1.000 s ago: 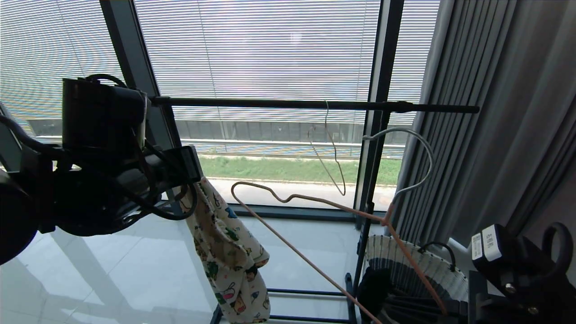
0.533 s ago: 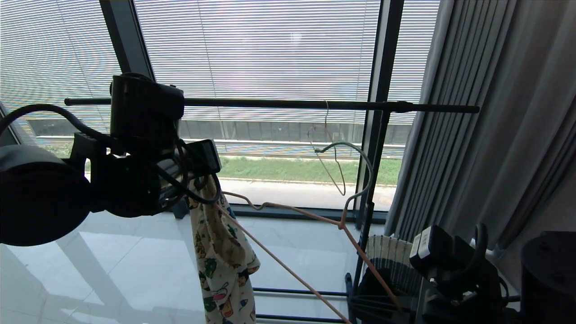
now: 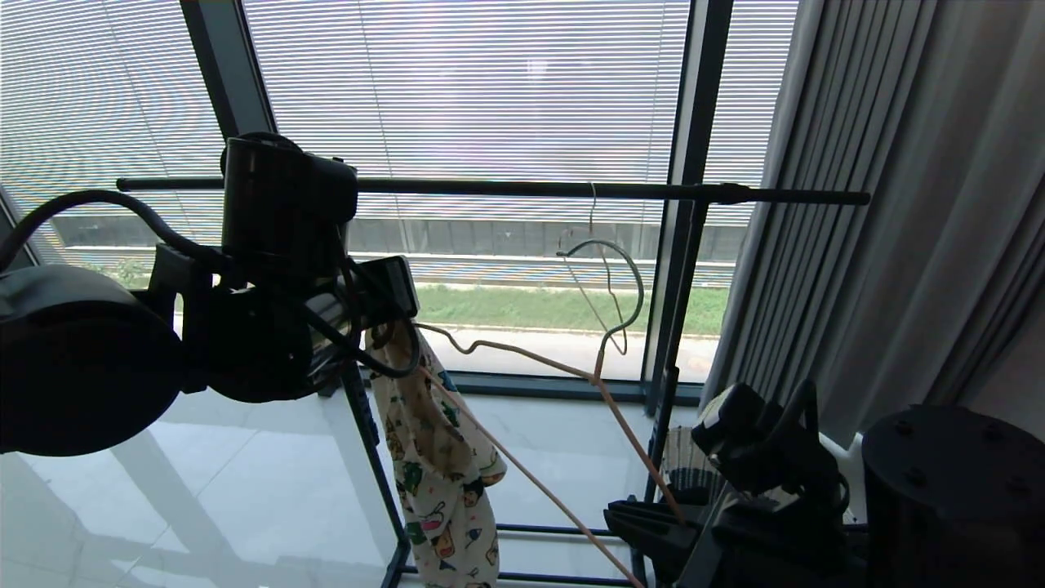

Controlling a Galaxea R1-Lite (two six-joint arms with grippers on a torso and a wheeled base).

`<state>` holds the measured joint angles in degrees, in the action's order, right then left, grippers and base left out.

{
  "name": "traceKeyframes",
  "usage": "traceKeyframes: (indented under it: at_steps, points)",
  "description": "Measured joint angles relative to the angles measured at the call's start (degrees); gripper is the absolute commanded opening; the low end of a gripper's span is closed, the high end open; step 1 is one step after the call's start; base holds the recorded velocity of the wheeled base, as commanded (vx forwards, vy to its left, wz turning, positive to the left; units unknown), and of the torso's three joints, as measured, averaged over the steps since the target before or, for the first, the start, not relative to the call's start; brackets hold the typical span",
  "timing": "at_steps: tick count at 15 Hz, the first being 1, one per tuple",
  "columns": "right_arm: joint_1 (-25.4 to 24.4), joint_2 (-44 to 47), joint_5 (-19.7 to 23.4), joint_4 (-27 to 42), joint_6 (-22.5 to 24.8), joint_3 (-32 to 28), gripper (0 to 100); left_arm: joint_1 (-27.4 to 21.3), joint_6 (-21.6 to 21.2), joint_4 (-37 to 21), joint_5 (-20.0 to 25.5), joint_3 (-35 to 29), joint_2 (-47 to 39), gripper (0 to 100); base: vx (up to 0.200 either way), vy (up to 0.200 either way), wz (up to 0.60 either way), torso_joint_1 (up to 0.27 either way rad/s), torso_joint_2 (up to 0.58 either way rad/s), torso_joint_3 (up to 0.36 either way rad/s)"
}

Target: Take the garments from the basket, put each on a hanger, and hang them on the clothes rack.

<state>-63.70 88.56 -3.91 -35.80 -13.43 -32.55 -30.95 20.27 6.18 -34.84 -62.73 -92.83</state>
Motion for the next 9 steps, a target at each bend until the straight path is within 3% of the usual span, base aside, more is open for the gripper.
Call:
traceKeyframes:
  at_steps: [4,9]
  points:
    - [0.0,3.8,-1.8,-2.6,-1.2,-3.0,0,-1.7,0.0,0.0,-0.7,0.0,0.3,0,0.0,0.0,0.0,0.0,0.0,0.0]
    - [-0.2,8.5,-2.2,-3.2,-1.2,-7.0,0,-7.4,0.0,0.0,-0.4,0.0,1.4,0,0.0,0.0,0.0,0.0,0.0,0.0]
